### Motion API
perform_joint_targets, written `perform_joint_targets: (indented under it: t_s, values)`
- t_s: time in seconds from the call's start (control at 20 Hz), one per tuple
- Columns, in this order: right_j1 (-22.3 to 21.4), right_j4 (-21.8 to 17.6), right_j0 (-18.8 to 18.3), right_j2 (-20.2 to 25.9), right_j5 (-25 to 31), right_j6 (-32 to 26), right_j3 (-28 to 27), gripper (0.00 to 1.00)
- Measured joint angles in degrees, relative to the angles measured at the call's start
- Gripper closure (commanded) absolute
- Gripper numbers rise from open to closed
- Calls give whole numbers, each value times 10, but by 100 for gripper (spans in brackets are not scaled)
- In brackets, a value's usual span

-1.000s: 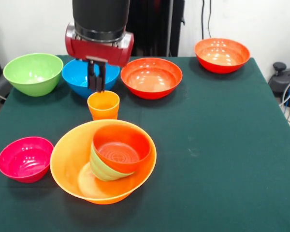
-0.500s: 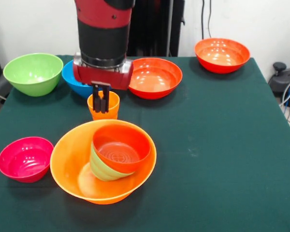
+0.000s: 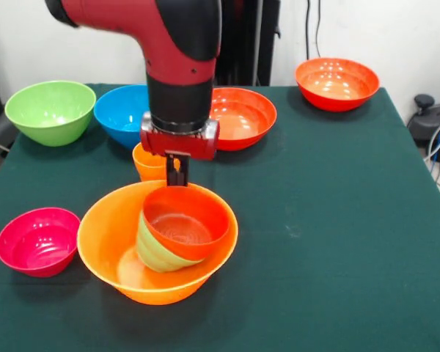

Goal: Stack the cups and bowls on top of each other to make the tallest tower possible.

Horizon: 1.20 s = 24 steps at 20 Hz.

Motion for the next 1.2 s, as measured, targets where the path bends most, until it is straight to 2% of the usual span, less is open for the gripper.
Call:
perform_joint_targets:
  t_s: [0.35, 0.55, 1.2]
  values:
    - [54, -18, 0, 0, -81, 0, 0, 100]
    - [65, -29, 2, -4, -124, 0, -2, 100]
    - [69, -36, 9, -11, -132, 0, -11, 100]
